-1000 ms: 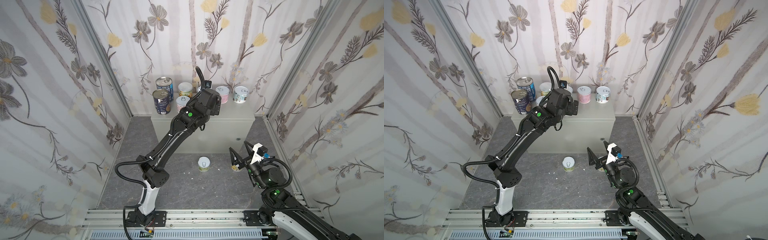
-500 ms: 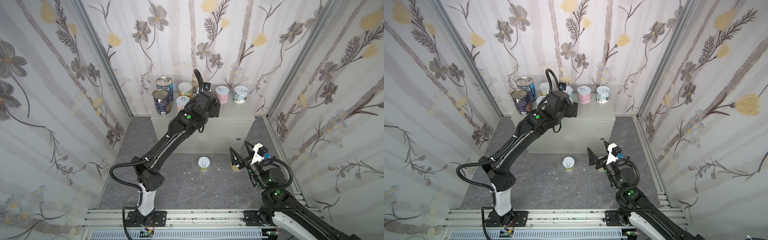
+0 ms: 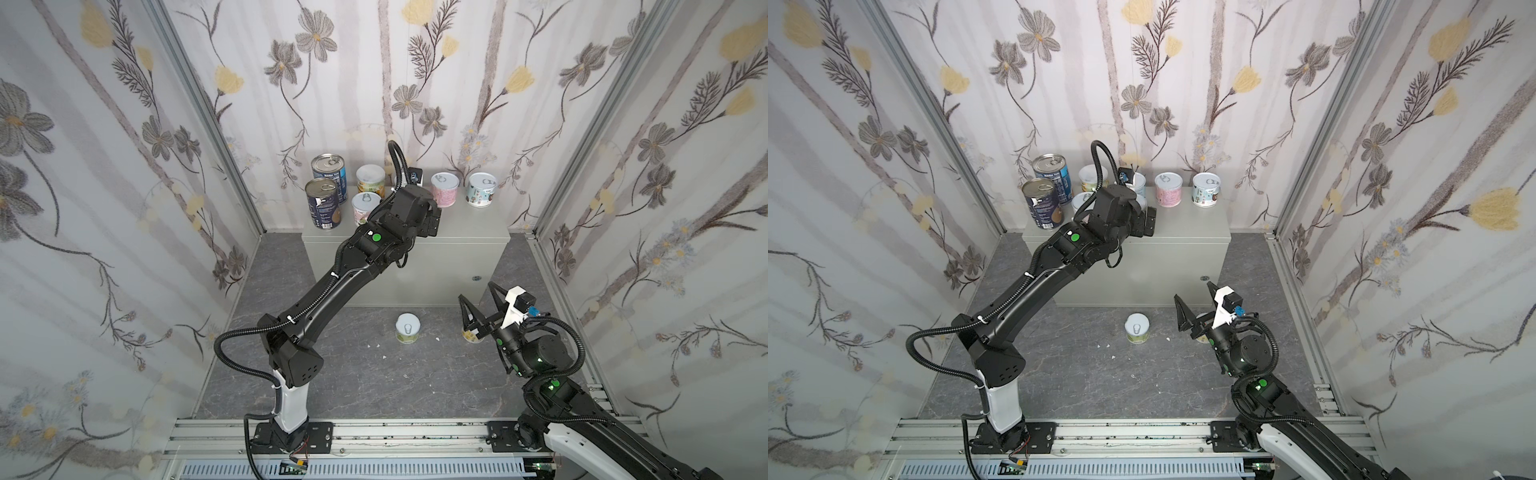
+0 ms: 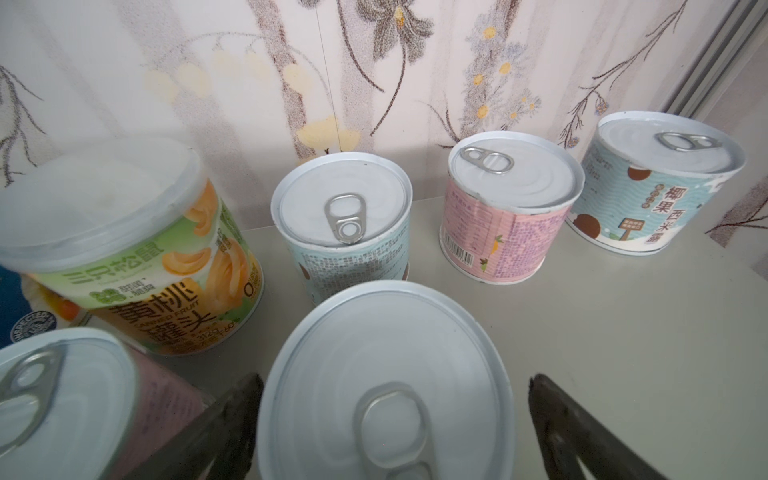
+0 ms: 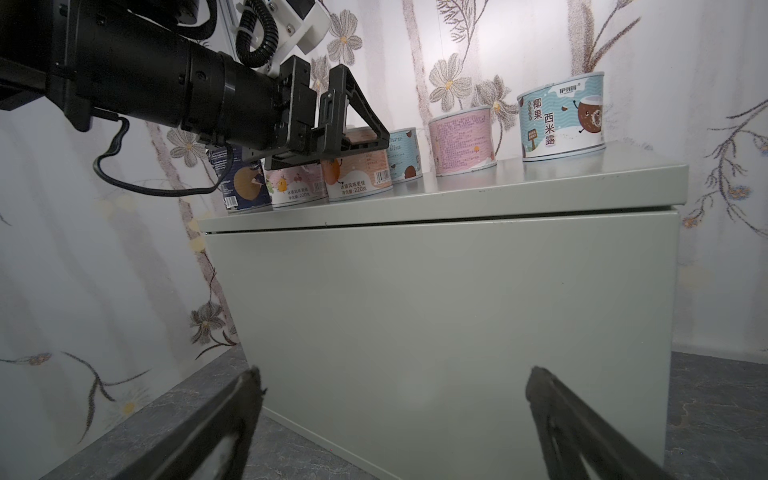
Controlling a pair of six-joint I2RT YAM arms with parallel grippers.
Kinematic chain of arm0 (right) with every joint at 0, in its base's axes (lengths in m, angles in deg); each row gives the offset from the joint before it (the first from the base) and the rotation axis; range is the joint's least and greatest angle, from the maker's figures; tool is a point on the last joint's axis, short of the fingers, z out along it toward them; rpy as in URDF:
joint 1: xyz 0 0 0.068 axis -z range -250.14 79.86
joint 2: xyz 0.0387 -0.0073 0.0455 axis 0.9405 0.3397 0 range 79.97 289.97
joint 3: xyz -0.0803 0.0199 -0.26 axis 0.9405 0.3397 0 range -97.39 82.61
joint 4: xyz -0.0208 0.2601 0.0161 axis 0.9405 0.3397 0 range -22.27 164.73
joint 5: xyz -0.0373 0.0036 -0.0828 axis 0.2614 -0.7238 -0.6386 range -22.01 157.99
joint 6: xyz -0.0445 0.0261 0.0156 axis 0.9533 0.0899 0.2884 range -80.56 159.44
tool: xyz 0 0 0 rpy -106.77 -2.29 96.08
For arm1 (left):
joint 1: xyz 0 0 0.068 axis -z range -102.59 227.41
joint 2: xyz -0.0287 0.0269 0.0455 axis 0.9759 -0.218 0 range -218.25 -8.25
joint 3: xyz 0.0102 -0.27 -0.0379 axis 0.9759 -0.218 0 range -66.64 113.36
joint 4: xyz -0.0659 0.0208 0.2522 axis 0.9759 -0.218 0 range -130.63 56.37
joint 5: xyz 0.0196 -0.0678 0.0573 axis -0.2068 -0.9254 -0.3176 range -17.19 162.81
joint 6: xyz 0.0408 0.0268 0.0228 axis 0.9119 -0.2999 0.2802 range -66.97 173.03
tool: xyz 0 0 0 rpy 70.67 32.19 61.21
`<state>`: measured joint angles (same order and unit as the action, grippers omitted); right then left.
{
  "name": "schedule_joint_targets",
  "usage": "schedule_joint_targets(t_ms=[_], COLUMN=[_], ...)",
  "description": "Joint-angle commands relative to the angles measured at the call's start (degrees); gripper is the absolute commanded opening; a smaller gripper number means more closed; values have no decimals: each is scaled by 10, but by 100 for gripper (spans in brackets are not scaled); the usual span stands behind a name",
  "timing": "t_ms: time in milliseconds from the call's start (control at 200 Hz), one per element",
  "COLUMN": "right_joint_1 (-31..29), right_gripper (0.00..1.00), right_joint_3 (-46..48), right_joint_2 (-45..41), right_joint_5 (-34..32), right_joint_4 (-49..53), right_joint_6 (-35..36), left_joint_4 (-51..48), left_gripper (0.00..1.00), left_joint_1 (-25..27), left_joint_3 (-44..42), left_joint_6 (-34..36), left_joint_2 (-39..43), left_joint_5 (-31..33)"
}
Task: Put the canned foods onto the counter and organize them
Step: 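Lift the open left gripper off the cans and draw it back toward the robot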
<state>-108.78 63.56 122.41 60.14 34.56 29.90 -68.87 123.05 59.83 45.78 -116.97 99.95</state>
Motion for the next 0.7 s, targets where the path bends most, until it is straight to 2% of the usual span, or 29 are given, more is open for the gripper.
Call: schedule_joint_targets(t_ms=[0, 135, 695], right_joint_1=[0, 0, 0], right_gripper=[100, 100, 100], right_joint_3=[-2, -2, -2], right_joint_2=[2, 1, 2], right_joint_5=[5, 5, 5], right_joint_4=[-8, -8, -8], right_joint_6=[-3, -3, -4], left_joint_4=[18, 1, -4], left_gripper=[99, 95, 86], left_joint_1=[-1, -1, -1], left_joint_3=[9, 27, 30], left_joint_6=[2, 2, 9], left_joint_2=[-5, -15, -17], left_joint_5=[27, 61, 63])
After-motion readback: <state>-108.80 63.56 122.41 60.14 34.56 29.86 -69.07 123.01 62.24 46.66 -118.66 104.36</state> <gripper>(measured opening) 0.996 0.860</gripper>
